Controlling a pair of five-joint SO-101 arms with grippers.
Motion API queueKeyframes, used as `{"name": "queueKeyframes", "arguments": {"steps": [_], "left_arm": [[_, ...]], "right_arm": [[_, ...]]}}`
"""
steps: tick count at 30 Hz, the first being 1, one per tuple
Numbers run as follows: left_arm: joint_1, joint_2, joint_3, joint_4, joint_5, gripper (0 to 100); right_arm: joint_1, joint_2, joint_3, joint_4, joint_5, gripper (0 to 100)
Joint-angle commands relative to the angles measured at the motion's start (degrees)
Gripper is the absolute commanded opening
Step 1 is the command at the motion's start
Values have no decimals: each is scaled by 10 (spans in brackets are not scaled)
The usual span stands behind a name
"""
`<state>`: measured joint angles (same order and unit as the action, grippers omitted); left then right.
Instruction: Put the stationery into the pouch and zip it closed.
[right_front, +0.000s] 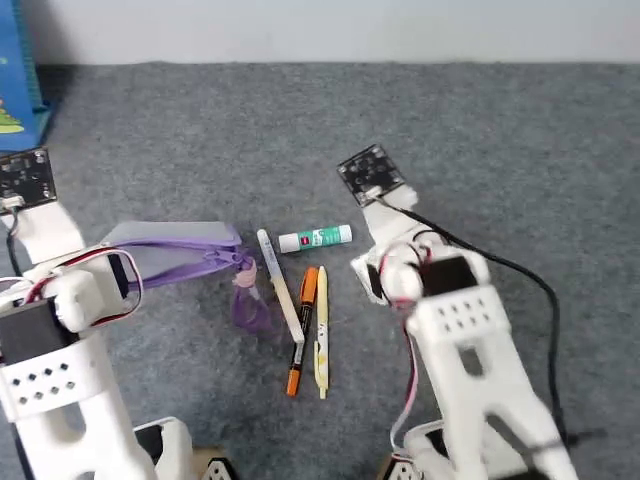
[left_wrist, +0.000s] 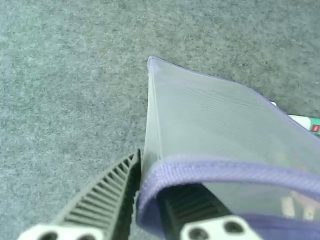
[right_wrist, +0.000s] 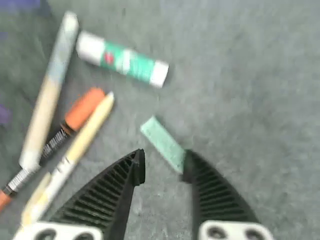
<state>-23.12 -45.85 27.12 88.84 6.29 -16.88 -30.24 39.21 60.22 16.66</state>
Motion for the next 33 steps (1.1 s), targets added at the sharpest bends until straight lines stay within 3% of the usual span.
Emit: {"name": "queueKeyframes", "arguments": {"steps": [1, 7, 15, 28, 33], "left_arm": [[-4, 1, 0, -10, -6, 12], [-3, -3, 15, -14, -7, 12], [-3, -3, 15, -14, -7, 12], [-3, -3, 15, -11, -7, 12], [-3, -3, 15, -11, -7, 12]], "right_arm": [[0, 88, -8, -23, 47, 187], [-5, 221, -47, -83, 84, 188], [-5, 365, -155, -81, 98, 190], [-1, 439, -210, -85, 145, 184], [0, 439, -212, -85, 147, 0]]}}
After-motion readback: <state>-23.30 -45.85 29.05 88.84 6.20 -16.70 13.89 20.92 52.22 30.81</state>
